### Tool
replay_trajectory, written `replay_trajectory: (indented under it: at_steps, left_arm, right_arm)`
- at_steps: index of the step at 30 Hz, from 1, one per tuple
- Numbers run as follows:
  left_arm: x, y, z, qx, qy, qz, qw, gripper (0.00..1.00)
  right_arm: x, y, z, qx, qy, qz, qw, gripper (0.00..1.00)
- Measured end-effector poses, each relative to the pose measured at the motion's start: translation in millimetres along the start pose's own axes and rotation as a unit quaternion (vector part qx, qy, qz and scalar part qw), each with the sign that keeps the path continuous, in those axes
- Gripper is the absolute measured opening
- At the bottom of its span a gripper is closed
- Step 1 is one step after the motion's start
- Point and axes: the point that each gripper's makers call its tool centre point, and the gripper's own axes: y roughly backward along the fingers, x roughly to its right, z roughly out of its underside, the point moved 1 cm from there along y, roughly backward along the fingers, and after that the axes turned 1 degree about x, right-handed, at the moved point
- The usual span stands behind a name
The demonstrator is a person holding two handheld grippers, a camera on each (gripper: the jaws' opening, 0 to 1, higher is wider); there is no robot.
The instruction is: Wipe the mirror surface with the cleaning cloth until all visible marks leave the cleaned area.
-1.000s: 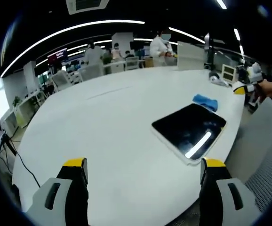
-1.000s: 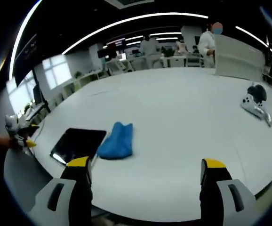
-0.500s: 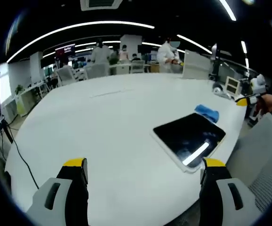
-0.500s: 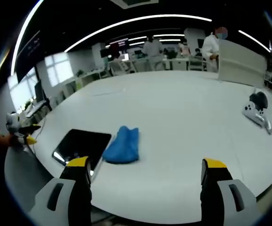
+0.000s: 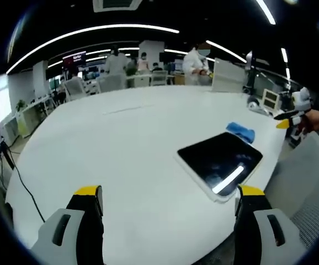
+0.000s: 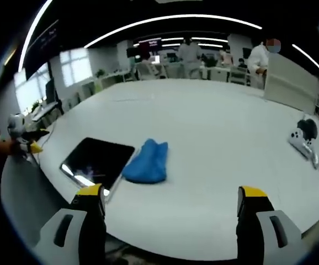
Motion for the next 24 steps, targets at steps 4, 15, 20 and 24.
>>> replay_trajectory:
  at_steps: [4, 15, 20, 24]
  left_arm:
    - [1.3, 0.4, 0.0, -0.002, -0.001, 0.002, 1.0, 1.0]
    - [1.9, -0.2, 5.4, -0.016, 0.014, 0.008, 0.9997, 1.0]
    - [0.5, 1.3, 5.9, -0.018, 0.016, 0.003, 0.9997, 1.0]
    - [-0.4, 0.6, 6.7, -0.018, 0.014, 0.003, 0.9997, 1.0]
  right_arm:
    - [-2.0, -0.7, -5.0, 0.001, 0.014, -0.003, 0.9999, 0.98]
    - [-7.1, -2.6, -10.2, -0.009, -0.046, -0.011, 0.9988, 0.98]
    - [-3.4, -2.2, -5.7, -0.036, -0.05, 0.002, 0.9981, 0.98]
    - [-0.8, -1.1, -4.5, -0.059, -0.058, 0.011, 0.9965, 0.96]
